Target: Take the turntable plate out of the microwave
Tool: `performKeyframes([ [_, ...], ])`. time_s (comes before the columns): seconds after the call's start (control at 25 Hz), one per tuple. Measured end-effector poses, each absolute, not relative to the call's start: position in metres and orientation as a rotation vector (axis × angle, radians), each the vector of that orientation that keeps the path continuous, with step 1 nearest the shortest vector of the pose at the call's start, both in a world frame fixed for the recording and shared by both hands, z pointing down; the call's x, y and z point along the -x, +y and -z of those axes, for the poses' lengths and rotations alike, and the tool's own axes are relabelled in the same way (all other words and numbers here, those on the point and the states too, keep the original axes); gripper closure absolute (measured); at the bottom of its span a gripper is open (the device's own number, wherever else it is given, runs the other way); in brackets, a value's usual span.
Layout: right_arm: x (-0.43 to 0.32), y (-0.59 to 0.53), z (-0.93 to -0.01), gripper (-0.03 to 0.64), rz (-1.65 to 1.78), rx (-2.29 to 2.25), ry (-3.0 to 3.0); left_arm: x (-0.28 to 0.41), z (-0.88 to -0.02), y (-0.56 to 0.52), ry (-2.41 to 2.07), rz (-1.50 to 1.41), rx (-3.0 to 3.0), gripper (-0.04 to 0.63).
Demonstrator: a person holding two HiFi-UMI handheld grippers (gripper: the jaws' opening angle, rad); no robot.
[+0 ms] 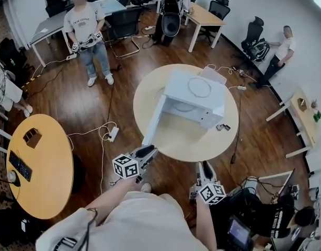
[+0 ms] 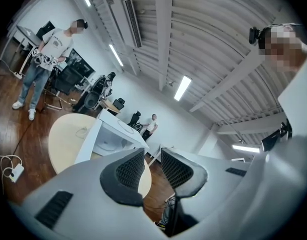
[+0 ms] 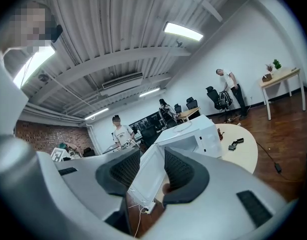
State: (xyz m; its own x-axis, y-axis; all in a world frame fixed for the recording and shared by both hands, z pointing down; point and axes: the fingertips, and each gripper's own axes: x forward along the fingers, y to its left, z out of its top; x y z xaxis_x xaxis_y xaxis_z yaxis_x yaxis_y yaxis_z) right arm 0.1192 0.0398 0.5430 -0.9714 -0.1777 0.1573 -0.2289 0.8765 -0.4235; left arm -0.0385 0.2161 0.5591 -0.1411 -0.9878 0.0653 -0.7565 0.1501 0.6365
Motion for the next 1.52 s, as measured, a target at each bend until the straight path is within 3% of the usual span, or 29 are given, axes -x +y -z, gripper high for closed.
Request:
performKeyframes([
  [0.56,-0.155,0.011,-0.566,0.462,-0.748,-0.446,-2.886,0.021,-0.568,0.174,-1.967,0.529,-1.714,0.491],
  [1.52,-0.094,-0.167,-0.547,0.462,-0.741,-0.123,-2.882,0.051,-0.545,0.037,-2.136,0.659,-1.440,0.492],
])
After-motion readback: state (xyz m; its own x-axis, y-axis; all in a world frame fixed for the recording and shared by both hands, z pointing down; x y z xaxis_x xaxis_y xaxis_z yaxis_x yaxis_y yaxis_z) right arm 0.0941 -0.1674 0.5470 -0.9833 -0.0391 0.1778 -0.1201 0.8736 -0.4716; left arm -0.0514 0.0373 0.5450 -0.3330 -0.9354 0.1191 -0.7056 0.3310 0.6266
